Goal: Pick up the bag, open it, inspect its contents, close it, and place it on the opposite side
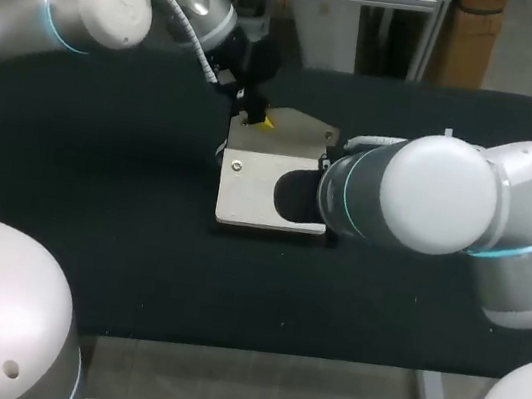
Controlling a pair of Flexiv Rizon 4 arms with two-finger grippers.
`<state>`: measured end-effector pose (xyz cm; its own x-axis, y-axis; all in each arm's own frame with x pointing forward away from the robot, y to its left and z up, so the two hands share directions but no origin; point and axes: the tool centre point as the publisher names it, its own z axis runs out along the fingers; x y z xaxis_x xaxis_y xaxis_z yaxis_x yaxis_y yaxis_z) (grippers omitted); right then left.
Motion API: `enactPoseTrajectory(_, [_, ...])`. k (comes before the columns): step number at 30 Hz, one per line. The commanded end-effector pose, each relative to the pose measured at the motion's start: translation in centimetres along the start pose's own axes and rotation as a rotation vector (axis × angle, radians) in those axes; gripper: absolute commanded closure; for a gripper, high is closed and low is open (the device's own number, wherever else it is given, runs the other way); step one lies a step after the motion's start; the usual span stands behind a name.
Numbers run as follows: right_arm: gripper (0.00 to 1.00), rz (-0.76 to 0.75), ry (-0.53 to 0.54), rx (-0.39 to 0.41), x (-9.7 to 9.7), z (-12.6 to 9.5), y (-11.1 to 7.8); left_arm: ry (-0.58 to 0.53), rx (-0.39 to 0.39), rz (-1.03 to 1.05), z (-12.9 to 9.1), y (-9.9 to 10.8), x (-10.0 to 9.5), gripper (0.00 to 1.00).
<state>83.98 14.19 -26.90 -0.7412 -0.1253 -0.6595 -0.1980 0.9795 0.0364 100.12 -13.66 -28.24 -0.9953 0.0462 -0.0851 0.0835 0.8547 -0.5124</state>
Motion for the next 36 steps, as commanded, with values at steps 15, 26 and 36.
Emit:
enactPoseTrajectory(15, [1.0,0.089,0.082,0.075,3.5,2.4,0.8,-0.069,-0.026,-0.031,1.7,0.5,1.0,1.0])
enactPoseTrajectory(26, [1.0,0.09,0.076,0.065,4.1,2.8,1.1,-0.069,-0.026,-0.031,1.7,0.5,1.0,1.0])
enactPoseTrajectory(36, [1.0,0.073,0.043,0.051,6.2,3.7,0.0,-0.065,-0.024,0.052,2.1,1.3,0.9,1.0])
